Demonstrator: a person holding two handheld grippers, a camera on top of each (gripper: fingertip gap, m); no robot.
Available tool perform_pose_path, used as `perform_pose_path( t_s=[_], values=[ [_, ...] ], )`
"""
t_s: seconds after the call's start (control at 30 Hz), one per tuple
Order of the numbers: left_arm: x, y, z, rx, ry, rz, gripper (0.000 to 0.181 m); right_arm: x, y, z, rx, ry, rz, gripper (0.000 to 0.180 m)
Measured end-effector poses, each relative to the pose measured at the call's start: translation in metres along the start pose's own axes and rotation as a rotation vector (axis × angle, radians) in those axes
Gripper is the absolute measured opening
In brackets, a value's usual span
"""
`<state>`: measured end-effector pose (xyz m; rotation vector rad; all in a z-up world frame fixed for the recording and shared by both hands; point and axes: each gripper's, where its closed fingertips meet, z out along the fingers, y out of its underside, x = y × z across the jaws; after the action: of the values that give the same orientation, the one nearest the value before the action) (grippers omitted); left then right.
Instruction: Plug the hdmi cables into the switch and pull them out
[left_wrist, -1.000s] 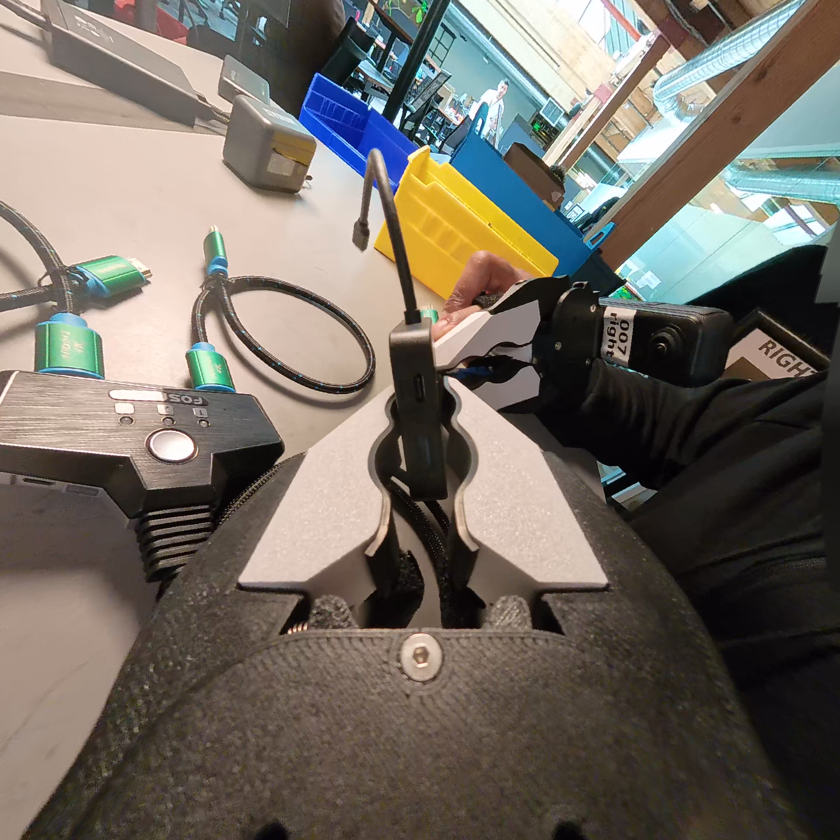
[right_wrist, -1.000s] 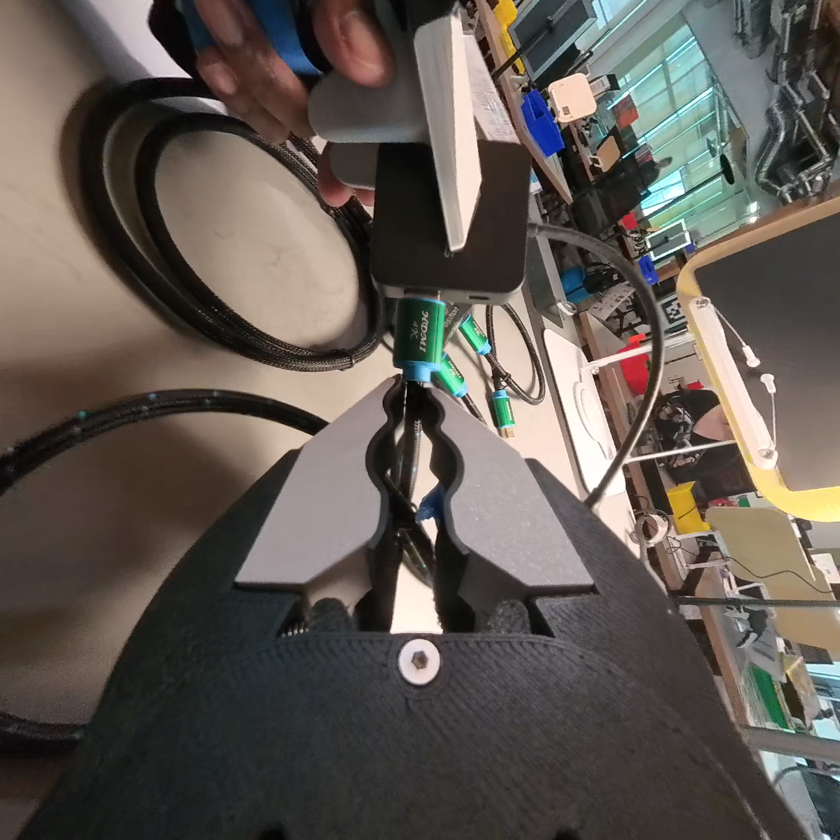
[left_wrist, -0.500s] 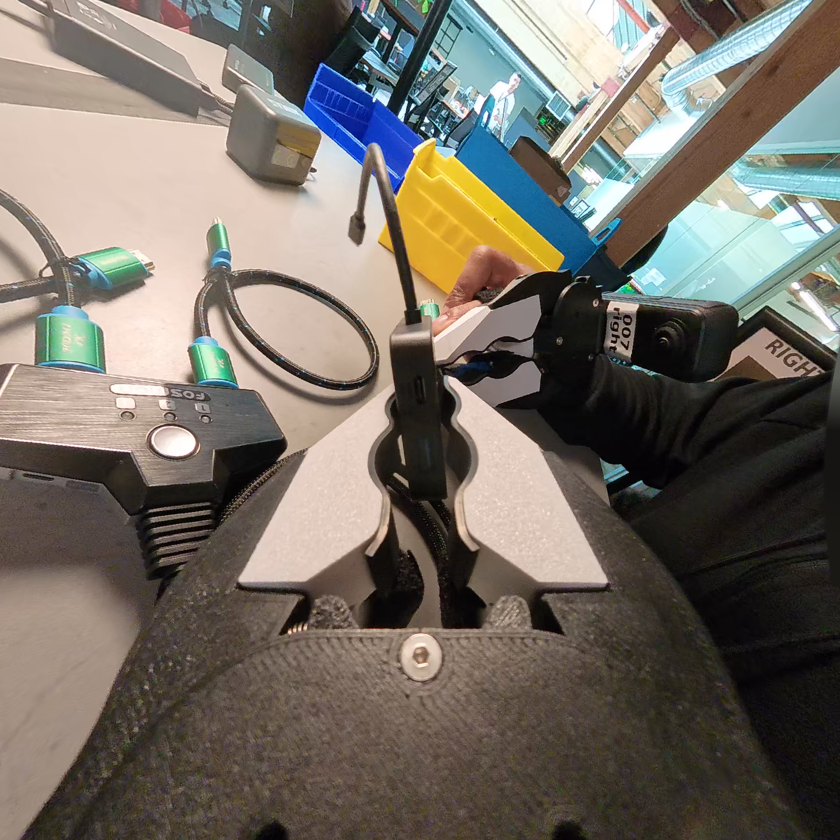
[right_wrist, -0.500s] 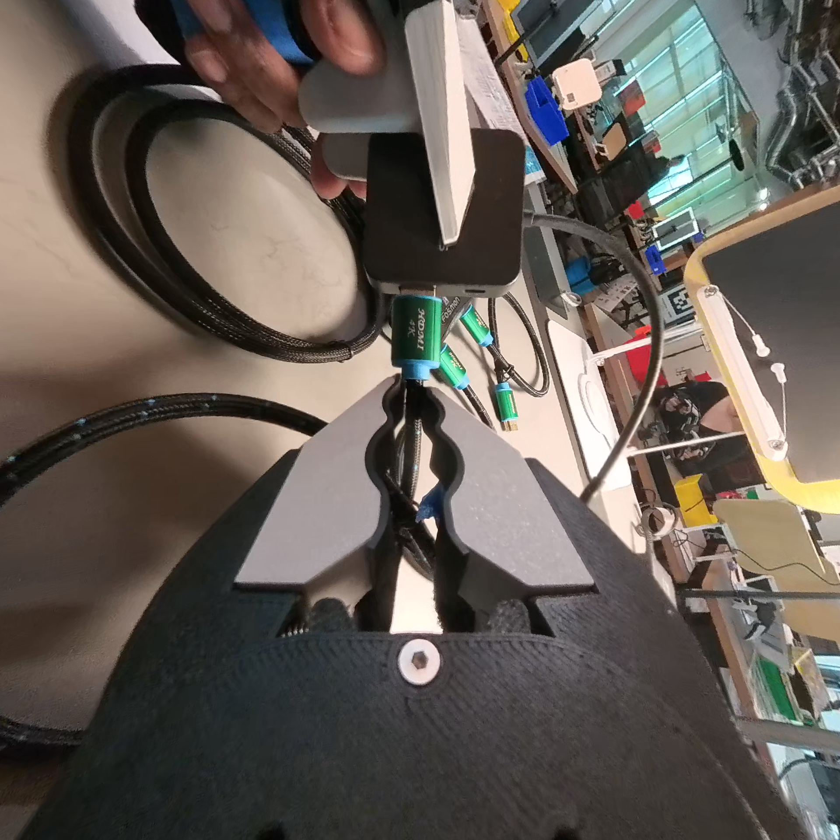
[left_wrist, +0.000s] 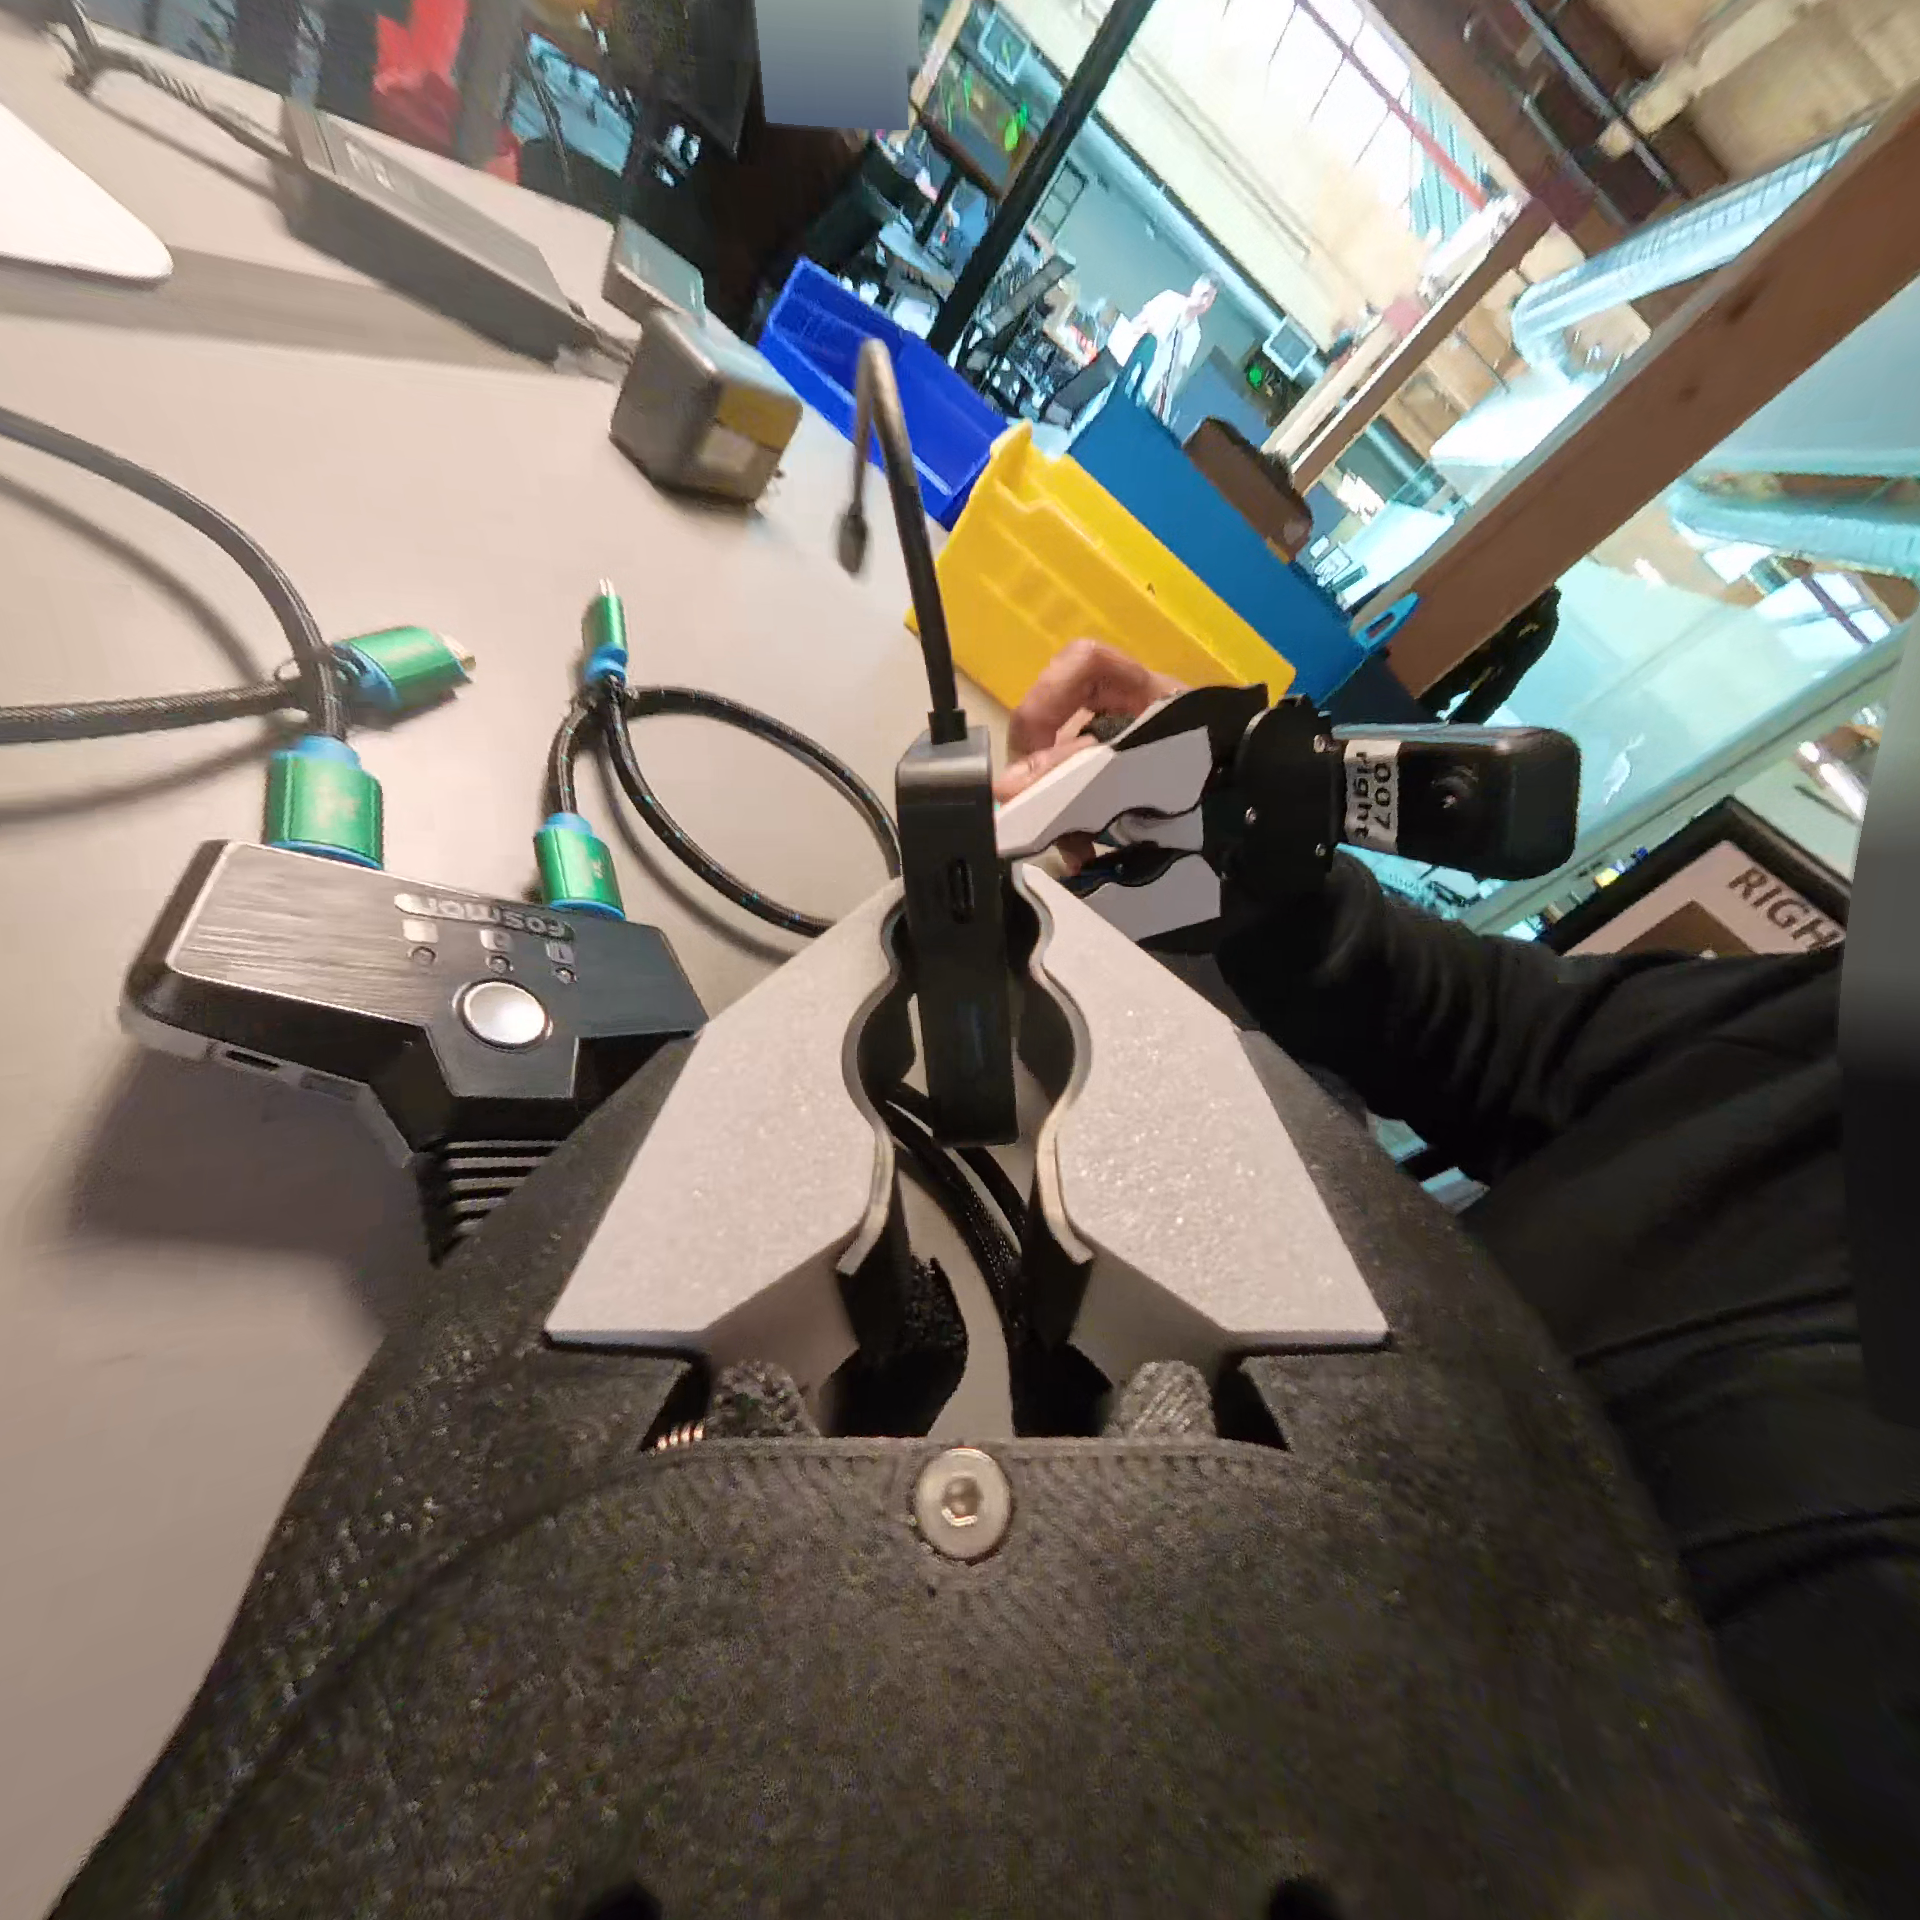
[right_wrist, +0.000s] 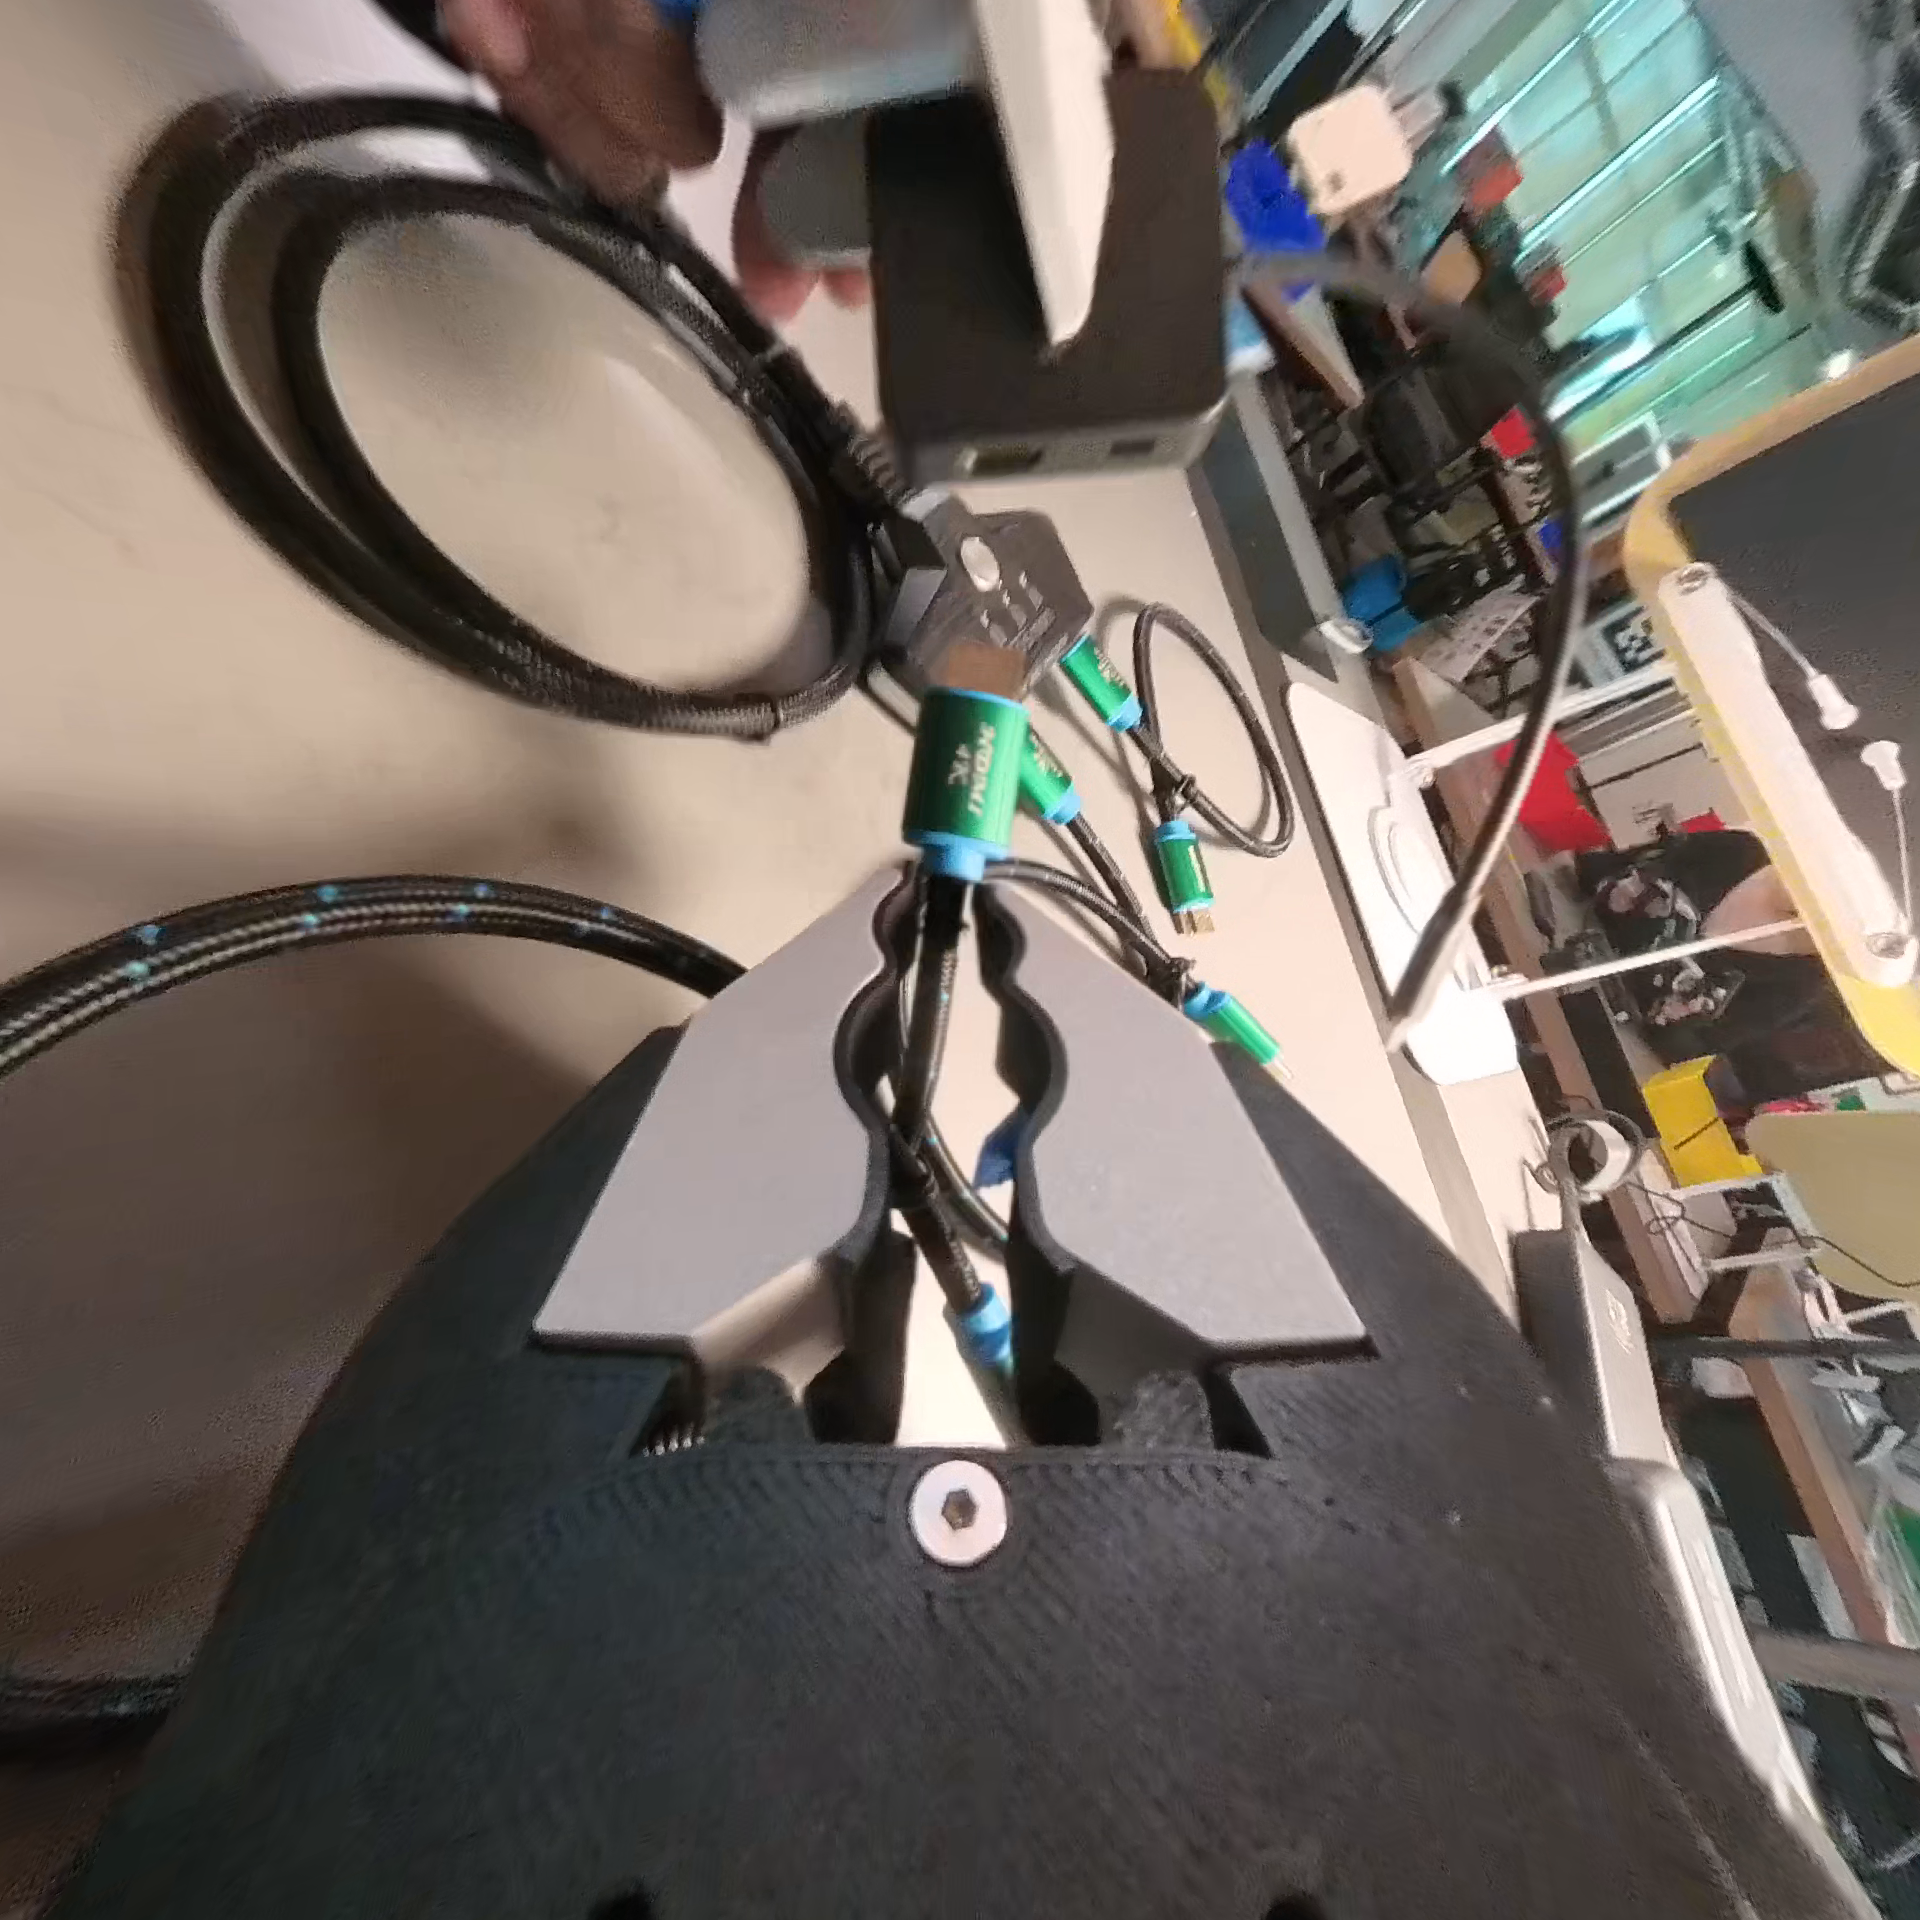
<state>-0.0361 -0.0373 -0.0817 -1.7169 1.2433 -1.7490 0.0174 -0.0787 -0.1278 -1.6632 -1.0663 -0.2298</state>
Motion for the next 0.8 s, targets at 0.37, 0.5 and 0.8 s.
perform_pose_path(
  t_s=[0.37, 0.5, 0.8],
  values=[
    [0.006, 0.002, 0.003, -0.083, -0.202, 0.405, 0.013, 0.005, -0.032, -0.008, 0.125, 0.049, -0.029, 0.040],
    [0.012, -0.009, -0.001, -0.027, -0.209, 0.448, 0.013, -0.007, -0.040, -0.006, 0.192, -0.115, 0.216, 0.062],
    [0.045, 0.008, 0.011, -0.026, 0.127, 0.240, 0.013, 0.005, -0.072, -0.011, 0.368, -0.222, 0.631, 0.060]
  ],
)
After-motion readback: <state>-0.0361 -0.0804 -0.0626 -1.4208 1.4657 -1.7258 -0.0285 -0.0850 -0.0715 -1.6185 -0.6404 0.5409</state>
